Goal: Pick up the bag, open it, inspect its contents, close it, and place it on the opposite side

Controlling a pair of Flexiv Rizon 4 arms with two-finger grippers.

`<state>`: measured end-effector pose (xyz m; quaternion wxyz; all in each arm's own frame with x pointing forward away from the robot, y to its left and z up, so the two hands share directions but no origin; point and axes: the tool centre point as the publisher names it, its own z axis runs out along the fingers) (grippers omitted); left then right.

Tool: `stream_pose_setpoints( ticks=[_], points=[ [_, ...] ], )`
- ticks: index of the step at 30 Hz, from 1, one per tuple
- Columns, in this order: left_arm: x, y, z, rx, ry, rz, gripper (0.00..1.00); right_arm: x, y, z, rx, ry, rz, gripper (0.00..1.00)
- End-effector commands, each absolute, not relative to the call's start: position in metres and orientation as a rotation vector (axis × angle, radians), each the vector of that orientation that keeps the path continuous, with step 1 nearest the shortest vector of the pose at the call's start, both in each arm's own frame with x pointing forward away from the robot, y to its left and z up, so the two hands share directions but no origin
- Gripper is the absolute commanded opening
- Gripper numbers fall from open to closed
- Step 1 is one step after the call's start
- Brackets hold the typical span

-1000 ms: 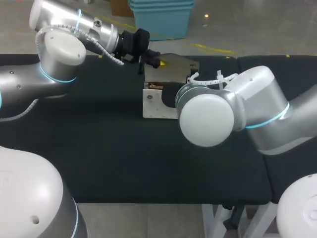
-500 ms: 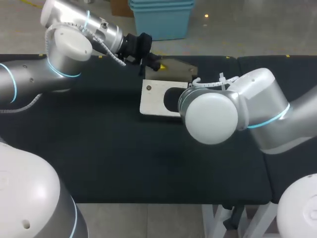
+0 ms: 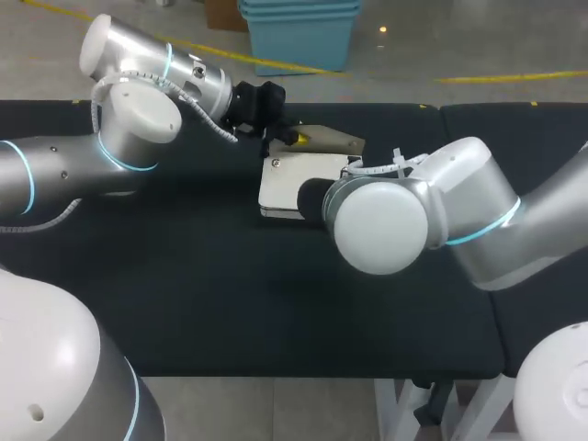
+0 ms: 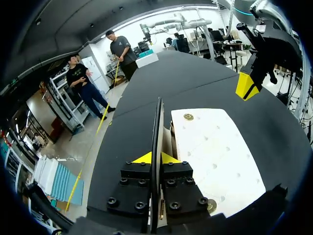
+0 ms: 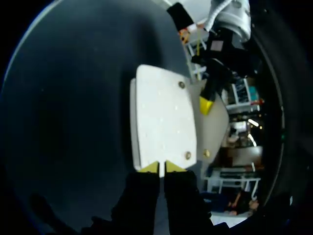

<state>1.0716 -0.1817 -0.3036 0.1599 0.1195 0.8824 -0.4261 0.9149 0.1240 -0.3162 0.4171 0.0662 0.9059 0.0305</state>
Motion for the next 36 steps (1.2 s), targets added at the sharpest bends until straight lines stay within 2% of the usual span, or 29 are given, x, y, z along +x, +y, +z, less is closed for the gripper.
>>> stream_pose_setpoints(
  ticks=[1, 6, 31, 36],
  points=[
    [1.072, -0.186, -0.313, 0.332, 2.496, -1.224, 0.0, 0.908, 0.13, -0.331, 0.178, 2.226, 0.064, 0.23],
    [1.077, -0.186, -0.319, 0.35, 2.494, -1.245, 0.0, 0.905, 0.13, -0.343, 0.195, 2.215, 0.075, 0.32],
    [1.081, -0.19, -0.324, 0.46, 2.504, -1.262, 0.0, 0.939, 0.119, -0.374, 0.258, 2.205, 0.096, 0.31],
    [1.081, -0.191, -0.323, 0.481, 2.506, -1.253, 0.0, 0.942, 0.117, -0.376, 0.259, 2.198, 0.086, 0.26]
  ],
)
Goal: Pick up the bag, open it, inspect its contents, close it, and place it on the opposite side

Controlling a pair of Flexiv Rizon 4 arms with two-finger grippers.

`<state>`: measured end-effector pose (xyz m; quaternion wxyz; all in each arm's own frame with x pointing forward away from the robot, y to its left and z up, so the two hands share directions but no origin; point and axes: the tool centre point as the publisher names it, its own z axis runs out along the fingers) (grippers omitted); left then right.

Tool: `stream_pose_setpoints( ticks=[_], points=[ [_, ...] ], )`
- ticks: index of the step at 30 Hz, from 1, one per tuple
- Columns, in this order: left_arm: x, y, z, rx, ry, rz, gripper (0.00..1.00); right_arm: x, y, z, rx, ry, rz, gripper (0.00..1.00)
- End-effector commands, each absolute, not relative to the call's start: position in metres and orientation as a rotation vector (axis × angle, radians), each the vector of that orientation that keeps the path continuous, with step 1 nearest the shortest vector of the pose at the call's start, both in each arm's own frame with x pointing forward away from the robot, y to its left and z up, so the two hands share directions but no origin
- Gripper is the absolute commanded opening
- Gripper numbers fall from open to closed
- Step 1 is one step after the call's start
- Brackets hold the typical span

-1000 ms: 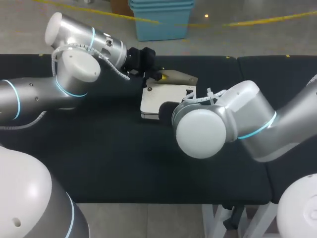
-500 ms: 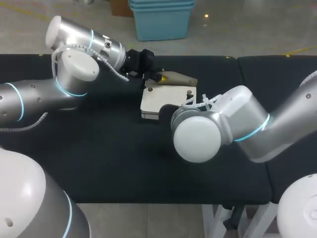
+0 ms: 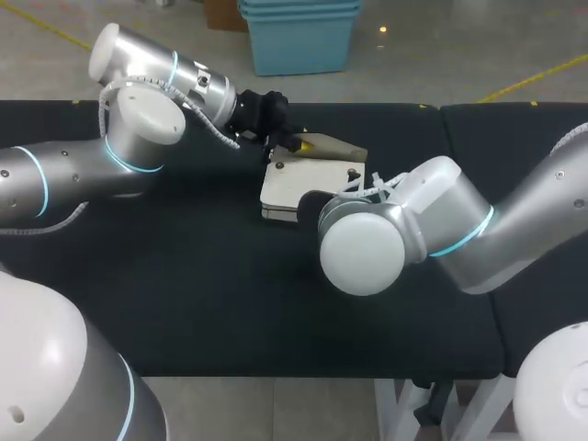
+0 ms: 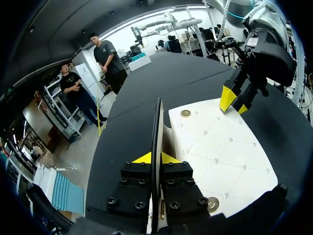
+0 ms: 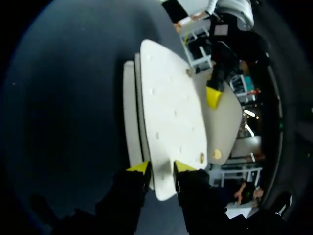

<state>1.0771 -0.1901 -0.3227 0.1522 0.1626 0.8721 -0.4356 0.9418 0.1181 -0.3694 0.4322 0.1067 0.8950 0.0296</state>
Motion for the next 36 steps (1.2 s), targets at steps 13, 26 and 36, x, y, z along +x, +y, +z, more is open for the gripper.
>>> stream_pose_setpoints(
  ticks=[13, 26, 36],
  points=[
    [1.08, -0.191, -0.328, 0.52, 2.523, -1.225, 0.0, 0.944, 0.112, -0.381, 0.251, 2.169, 0.105, 0.0],
    [1.08, -0.191, -0.328, 0.52, 2.523, -1.225, 0.0, 0.944, 0.112, -0.381, 0.251, 2.169, 0.105, 0.0],
    [1.068, -0.181, -0.344, 0.655, 2.339, -1.225, 0.0, 0.945, 0.114, -0.382, 0.244, 2.17, 0.099, 0.0]
  ],
)
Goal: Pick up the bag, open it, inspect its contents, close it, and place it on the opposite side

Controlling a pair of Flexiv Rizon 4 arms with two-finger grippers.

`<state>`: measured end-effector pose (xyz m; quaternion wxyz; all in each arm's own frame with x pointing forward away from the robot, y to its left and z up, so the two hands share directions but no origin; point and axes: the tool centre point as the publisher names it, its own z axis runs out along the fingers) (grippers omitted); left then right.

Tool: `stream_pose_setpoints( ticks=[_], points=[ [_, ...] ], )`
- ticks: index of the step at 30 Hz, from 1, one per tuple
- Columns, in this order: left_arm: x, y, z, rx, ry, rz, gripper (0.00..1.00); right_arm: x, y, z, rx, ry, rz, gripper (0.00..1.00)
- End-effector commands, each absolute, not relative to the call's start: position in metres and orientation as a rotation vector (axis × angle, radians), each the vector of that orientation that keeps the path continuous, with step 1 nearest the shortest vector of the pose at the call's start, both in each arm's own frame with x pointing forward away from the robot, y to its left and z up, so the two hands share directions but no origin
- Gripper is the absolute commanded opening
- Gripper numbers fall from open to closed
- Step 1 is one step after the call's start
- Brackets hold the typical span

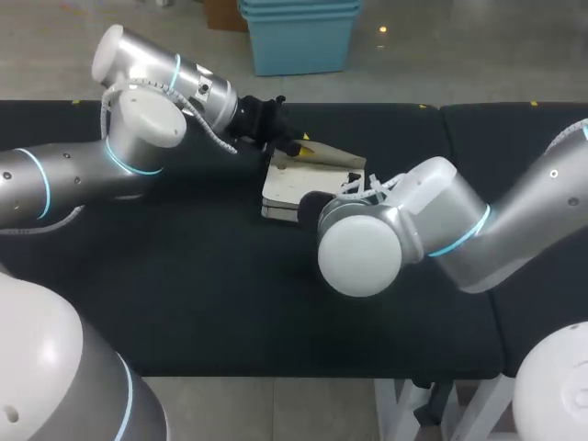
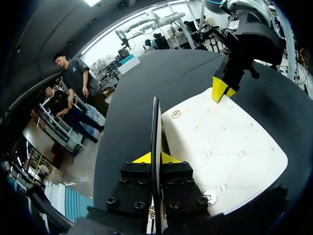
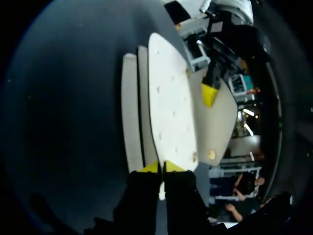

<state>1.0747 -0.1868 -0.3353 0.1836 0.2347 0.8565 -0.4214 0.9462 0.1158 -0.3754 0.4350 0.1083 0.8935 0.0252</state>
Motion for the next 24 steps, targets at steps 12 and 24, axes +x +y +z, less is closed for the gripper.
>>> stream_pose_setpoints(
  ticks=[12, 24],
  points=[
    [1.051, -0.178, -0.347, 0.786, 2.208, -1.18, 0.0, 0.947, 0.117, -0.382, 0.245, 2.173, 0.092, 0.0],
    [1.042, -0.174, -0.355, 0.848, 2.169, -1.167, 0.0, 0.947, 0.117, -0.382, 0.245, 2.173, 0.092, 0.0]
  ],
)
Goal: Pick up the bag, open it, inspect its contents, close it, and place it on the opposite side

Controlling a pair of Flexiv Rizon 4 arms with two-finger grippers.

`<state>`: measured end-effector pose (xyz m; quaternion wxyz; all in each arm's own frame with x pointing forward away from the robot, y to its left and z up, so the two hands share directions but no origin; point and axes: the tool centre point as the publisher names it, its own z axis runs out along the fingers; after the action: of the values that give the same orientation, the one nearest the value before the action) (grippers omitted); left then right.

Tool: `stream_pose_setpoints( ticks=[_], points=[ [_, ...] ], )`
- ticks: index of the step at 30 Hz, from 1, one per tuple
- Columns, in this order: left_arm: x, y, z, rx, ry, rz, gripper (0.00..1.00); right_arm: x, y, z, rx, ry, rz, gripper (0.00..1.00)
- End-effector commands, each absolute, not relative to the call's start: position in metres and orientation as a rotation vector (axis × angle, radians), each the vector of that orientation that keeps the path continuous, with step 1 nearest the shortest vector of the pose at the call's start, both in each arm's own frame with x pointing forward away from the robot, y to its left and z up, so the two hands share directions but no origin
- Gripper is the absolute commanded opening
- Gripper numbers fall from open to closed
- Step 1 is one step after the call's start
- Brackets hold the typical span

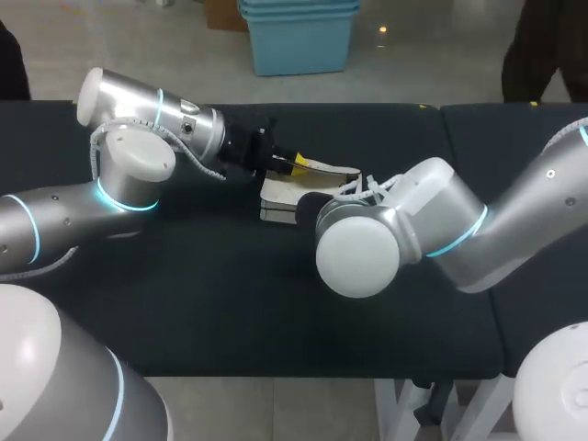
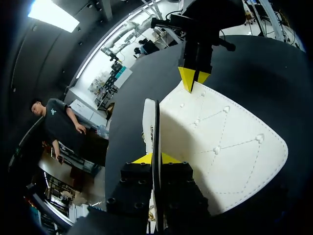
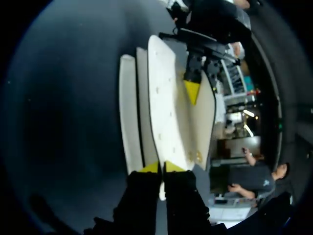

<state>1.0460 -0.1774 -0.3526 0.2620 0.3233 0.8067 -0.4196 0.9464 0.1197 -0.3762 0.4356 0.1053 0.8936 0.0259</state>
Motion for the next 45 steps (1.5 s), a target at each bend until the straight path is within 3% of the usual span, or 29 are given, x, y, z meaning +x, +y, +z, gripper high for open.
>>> stream_pose_setpoints(
  ticks=[1, 2, 3, 6, 10, 13, 19, 45],
  points=[
    [1.044, -0.173, -0.353, 0.831, 2.17, -1.177, 0.08, 0.947, 0.117, -0.382, 0.245, 2.173, 0.092, 0.0],
    [1.044, -0.171, -0.351, 0.825, 2.173, -1.19, 0.33, 0.947, 0.117, -0.382, 0.245, 2.173, 0.092, 0.0],
    [1.045, -0.17, -0.348, 0.816, 2.173, -1.203, 0.41, 0.947, 0.117, -0.382, 0.245, 2.173, 0.092, 0.0],
    [1.047, -0.166, -0.339, 0.8, 2.174, -1.227, 0.45, 0.947, 0.117, -0.382, 0.245, 2.173, 0.092, 0.0],
    [1.051, -0.163, -0.327, 0.791, 2.19, -1.255, 0.43, 0.947, 0.117, -0.382, 0.245, 2.173, 0.092, 0.0],
    [1.055, -0.162, -0.321, 0.778, 2.205, -1.262, 0.36, 0.947, 0.117, -0.382, 0.245, 2.173, 0.092, 0.0],
    [1.06, -0.162, -0.318, 0.765, 2.218, -1.252, 0.0, 0.947, 0.117, -0.382, 0.245, 2.173, 0.092, 0.0],
    [1.037, -0.165, -0.344, 0.861, 2.085, -1.135, 0.0, 0.947, 0.117, -0.382, 0.245, 2.173, 0.092, 0.0]
  ],
)
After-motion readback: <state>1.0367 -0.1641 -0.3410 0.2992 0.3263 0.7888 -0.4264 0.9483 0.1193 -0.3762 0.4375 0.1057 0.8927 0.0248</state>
